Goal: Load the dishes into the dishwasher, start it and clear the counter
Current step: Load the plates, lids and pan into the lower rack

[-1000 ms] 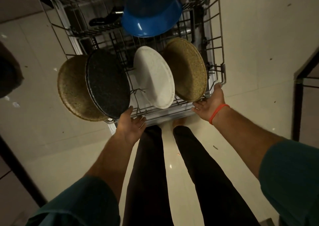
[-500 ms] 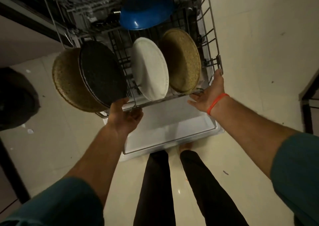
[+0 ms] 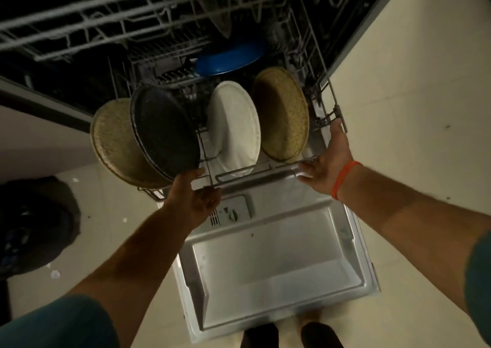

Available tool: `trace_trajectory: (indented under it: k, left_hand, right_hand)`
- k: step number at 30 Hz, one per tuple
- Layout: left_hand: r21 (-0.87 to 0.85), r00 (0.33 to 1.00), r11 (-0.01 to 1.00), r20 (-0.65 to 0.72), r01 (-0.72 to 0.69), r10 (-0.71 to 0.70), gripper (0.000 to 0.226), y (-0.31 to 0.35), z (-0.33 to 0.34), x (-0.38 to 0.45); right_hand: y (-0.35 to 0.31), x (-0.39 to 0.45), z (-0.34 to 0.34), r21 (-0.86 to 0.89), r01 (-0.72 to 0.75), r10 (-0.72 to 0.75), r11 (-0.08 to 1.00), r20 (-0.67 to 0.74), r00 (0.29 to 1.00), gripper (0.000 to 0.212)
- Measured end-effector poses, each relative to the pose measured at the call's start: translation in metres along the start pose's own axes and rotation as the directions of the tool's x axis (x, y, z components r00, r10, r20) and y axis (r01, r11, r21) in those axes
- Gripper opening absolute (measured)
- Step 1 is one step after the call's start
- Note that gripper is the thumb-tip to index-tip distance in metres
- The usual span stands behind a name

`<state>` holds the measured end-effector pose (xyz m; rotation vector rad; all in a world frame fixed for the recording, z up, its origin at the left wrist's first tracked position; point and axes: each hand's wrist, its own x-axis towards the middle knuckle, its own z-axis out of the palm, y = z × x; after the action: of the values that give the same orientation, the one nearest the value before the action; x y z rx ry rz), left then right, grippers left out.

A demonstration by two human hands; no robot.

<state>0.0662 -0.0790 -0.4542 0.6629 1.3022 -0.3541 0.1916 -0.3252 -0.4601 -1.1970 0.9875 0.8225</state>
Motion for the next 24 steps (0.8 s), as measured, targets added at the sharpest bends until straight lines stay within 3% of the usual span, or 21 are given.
trace_trajectory:
  k: [4, 10, 18, 24]
  left_hand:
    - [0.122, 0.998, 0.990, 0.011, -0.065, 0.064, 0.015, 0.031, 0.007, 0.015]
    - [0.255, 0.984, 0.951, 0.050, -0.176, 0.169, 0.030, 0.077, 0.021, 0.035]
    - [0.259, 0.937, 0.901, 0.098, -0.348, 0.334, 0.018, 0.124, 0.052, 0.049]
    - [0.245, 0.924, 0.891, 0.119, -0.382, 0.363, 0.011, 0.143, 0.068, 0.045]
  right_hand:
    - [-0.020, 0.005, 0.019, -0.055, 0.068, -0.066, 0.996, 0.044, 0.997, 0.108]
    - [-0.050, 0.016, 0.051, -0.101, 0.176, -0.168, 0.979, 0.085, 0.982, 0.101]
    - [-0.088, 0.022, 0.091, -0.231, 0.291, -0.257, 0.928, 0.168, 0.952, 0.096]
    - [-0.103, 0.011, 0.112, -0.238, 0.330, -0.280, 0.914, 0.223, 0.934, 0.088]
